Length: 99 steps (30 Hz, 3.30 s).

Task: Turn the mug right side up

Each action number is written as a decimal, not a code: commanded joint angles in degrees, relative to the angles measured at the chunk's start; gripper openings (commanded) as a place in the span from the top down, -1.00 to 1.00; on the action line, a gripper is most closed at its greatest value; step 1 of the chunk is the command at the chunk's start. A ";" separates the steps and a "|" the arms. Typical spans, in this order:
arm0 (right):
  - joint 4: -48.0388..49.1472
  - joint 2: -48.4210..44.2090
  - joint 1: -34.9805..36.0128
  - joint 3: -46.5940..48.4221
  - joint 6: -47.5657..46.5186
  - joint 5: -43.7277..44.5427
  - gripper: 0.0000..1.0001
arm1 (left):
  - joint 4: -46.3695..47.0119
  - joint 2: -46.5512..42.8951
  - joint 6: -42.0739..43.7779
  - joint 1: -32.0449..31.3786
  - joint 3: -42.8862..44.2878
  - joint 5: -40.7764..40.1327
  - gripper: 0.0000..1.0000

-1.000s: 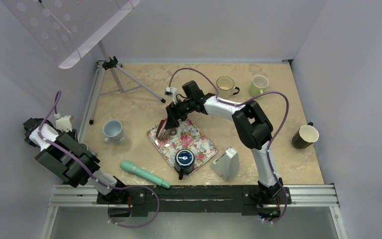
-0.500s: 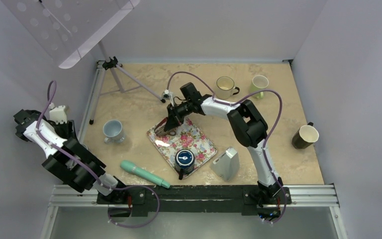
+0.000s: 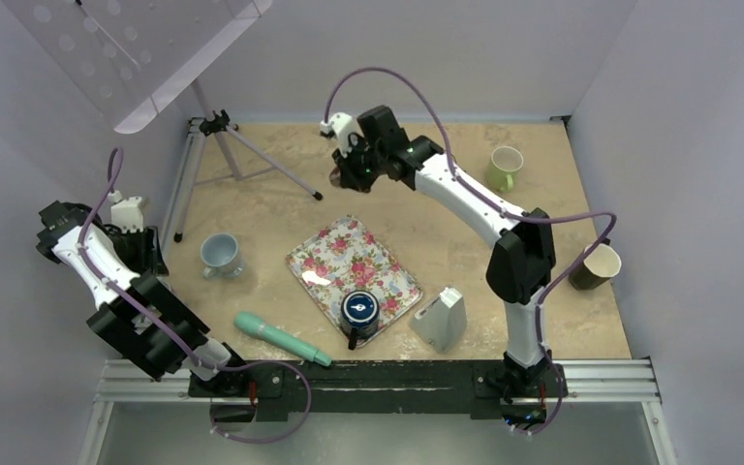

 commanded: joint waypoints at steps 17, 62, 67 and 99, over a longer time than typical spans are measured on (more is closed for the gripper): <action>-21.51 23.41 -2.96 33.78 -5.58 23.94 1.00 | -9.36 -3.03 6.46 -7.49 0.10 5.46 -0.08; 7.14 -35.48 31.20 -39.04 -57.02 4.86 -0.60 | -10.11 -5.06 -1.31 -34.85 0.57 15.86 -0.23; -4.18 -24.50 39.23 -32.39 -63.17 7.21 -0.36 | -8.53 -3.80 -3.48 -34.83 1.57 16.48 -0.23; -13.81 -9.55 41.21 -28.46 -61.65 23.97 0.27 | -9.87 -3.20 -1.87 -34.86 2.14 18.25 -0.23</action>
